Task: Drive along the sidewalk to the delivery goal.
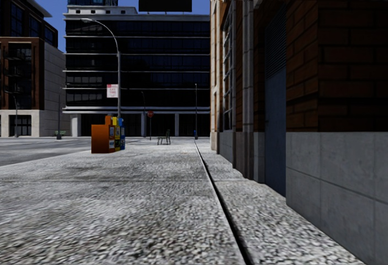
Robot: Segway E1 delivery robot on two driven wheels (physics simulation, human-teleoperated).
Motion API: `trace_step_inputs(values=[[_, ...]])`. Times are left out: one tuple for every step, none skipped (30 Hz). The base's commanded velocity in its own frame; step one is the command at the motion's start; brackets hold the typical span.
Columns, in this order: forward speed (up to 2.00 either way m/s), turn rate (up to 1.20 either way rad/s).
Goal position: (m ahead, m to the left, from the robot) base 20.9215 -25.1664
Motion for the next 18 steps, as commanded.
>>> trace_step_inputs(values=[[2.0,0.0],[2.0,0.0],[2.0,0.0],[2.0,0.0],[2.0,0.0],[2.0,0.0],[2.0,0.0],[2.0,0.0],[2.0,0.0],[2.0,0.0],[2.0,0.3],[2.0,1.2],[2.0,1.2],[2.0,0.24],[2.0,0.24],[2.0,0.0],[2.0,0.0],[2.0,0.0]])
